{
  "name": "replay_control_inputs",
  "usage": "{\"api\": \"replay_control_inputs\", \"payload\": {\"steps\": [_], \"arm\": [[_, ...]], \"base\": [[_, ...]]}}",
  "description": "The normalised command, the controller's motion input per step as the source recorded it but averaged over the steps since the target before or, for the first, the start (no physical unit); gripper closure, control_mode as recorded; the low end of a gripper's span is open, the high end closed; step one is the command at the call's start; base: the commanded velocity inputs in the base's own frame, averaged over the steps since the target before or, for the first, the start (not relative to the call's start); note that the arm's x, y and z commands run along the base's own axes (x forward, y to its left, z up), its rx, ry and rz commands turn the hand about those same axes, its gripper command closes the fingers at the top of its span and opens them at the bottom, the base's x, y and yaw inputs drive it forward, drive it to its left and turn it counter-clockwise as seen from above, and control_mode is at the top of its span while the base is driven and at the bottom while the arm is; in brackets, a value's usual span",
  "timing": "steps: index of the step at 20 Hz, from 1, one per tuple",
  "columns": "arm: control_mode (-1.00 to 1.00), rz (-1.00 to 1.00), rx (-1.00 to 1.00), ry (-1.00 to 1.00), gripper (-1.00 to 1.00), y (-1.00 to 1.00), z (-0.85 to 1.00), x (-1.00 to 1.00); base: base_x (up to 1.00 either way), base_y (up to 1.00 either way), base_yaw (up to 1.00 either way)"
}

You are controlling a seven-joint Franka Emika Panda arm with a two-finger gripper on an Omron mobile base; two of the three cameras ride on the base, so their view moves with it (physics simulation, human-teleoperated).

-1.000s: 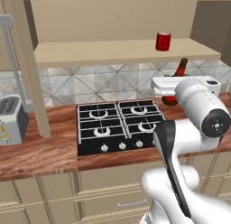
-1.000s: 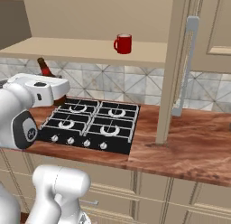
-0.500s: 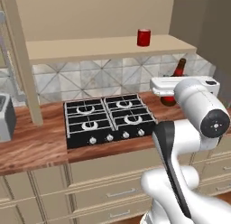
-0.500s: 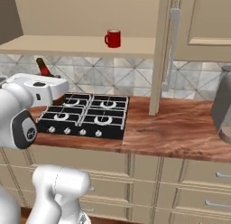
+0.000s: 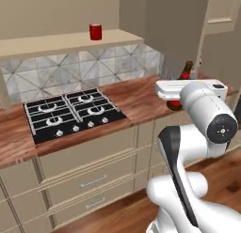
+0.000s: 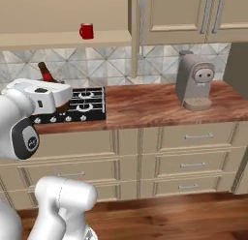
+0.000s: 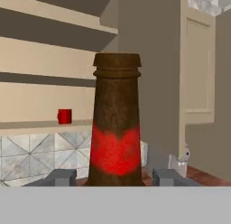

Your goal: Open the cabinet directly in front. Then move the beer and the mug to the dining counter with the jar on it.

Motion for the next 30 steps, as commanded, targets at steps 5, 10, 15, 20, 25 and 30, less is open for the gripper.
{"api": "replay_control_inputs", "payload": {"steps": [5,10,15,20,25,30], "arm": [[1.00,0.00,0.00,0.00,1.00,0.00,0.00,0.00],[1.00,0.00,0.00,0.00,1.00,0.00,0.00,0.00],[1.00,0.00,0.00,0.00,1.00,0.00,0.00,0.00],[1.00,0.00,0.00,0.00,1.00,0.00,0.00,0.00],[1.00,0.00,0.00,0.00,1.00,0.00,0.00,0.00],[1.00,0.00,0.00,0.00,1.00,0.00,0.00,0.00]], "base": [[-0.89,-0.05,-0.49],[-0.55,-0.15,-0.75],[-0.34,-0.04,-0.84],[-0.19,0.00,-0.90],[-0.06,0.00,-0.93],[-0.05,0.00,-0.94]]}}
